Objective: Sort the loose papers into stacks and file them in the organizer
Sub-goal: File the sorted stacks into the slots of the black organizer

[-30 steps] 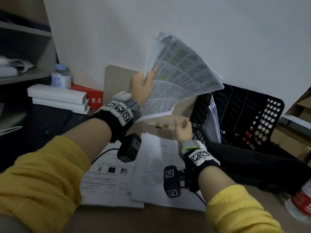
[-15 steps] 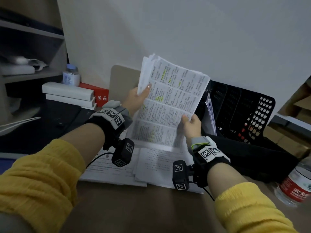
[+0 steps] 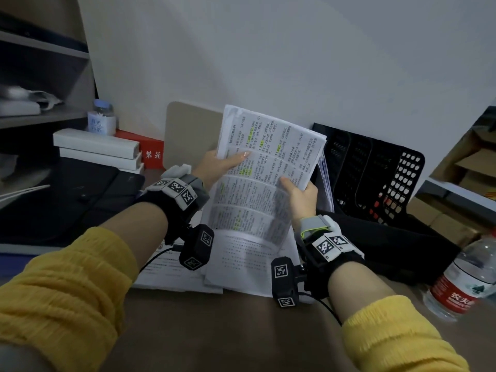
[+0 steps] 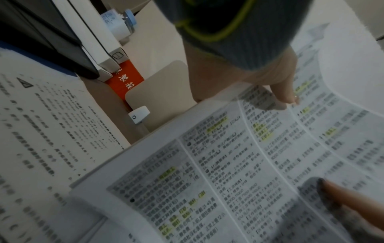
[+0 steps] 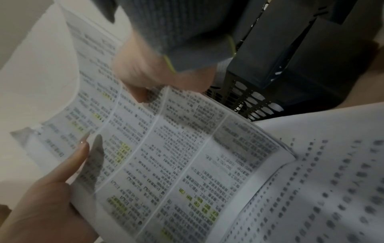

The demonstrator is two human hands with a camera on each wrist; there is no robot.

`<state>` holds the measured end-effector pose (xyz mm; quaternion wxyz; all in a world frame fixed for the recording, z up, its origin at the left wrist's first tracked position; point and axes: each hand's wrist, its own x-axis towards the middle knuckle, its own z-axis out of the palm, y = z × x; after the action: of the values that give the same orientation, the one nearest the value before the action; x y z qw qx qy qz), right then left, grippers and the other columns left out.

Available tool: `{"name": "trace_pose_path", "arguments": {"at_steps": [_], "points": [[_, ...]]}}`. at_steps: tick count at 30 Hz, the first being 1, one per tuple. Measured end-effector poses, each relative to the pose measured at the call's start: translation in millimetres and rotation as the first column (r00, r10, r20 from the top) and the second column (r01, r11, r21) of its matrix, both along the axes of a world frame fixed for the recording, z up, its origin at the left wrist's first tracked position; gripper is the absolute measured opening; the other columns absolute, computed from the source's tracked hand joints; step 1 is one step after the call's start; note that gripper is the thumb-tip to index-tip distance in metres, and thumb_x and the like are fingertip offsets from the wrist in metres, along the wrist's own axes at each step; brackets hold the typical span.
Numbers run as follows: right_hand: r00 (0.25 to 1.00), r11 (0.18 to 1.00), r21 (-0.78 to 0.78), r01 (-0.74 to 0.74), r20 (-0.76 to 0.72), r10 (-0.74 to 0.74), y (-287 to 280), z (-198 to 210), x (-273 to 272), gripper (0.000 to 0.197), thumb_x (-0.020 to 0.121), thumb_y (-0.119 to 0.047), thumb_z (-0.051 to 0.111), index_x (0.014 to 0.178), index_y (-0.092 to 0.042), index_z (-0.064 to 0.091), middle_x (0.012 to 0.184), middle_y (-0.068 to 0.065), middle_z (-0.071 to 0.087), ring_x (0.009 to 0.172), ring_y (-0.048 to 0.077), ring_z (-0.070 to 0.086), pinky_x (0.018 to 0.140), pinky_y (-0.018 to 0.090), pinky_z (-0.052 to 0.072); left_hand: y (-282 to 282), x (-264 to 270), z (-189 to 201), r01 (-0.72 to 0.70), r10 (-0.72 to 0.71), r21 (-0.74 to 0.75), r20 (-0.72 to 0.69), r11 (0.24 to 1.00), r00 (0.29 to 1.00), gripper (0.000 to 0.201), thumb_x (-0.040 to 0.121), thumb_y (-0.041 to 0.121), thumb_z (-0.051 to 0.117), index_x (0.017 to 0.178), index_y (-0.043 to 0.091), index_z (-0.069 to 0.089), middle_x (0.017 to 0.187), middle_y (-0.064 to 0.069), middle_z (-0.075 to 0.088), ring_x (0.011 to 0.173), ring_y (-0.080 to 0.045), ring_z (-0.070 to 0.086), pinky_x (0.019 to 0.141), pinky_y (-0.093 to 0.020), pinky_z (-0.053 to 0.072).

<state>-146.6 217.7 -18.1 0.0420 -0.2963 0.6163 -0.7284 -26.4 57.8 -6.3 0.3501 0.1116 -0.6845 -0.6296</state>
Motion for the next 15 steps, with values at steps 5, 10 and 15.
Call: {"name": "trace_pose_path", "arguments": {"at_steps": [5, 10, 15], "points": [[0.985, 0.988, 0.080, -0.132, 0.121, 0.121, 8, -10, -2, 0.020, 0.086, -0.006, 0.066, 0.101, -0.019, 0.064, 0.097, -0.003, 0.069, 0.090, 0.011, 0.065, 0.086, 0.032, 0.052, -13, 6, -25, 0.081, -0.049, -0.103, 0.284, 0.991, 0.957, 0.046, 0.079, 0.042, 0.076, 0.117, 0.017, 0.067, 0.111, 0.010, 0.068, 0.100, -0.006, 0.064, 0.093, -0.029, 0.049], [0.985, 0.967, 0.206, -0.151, 0.119, 0.128, 7, -28, 3, 0.031, 0.092, -0.006, 0.059, 0.123, -0.006, 0.059, 0.106, 0.003, 0.064, 0.090, 0.014, 0.061, 0.070, 0.018, 0.048, -17, 3, -56, 0.034, 0.002, -0.115, 0.301, 0.993, 0.954, 0.061, 0.066, 0.054, 0.081, 0.112, 0.015, 0.071, 0.109, 0.000, 0.073, 0.106, -0.014, 0.066, 0.099, -0.035, 0.048], [0.985, 0.976, 0.156, -0.151, 0.108, 0.135, 10, -18, 1, 0.015, 0.092, -0.015, 0.061, 0.107, -0.016, 0.063, 0.095, -0.003, 0.067, 0.085, 0.010, 0.066, 0.068, 0.019, 0.051, -7, 2, -31, -0.103, 0.119, -0.121, 0.136, 0.987, 0.983, 0.054, 0.076, 0.043, 0.077, 0.112, 0.004, 0.070, 0.105, -0.004, 0.073, 0.099, -0.012, 0.068, 0.092, -0.031, 0.052]]}}
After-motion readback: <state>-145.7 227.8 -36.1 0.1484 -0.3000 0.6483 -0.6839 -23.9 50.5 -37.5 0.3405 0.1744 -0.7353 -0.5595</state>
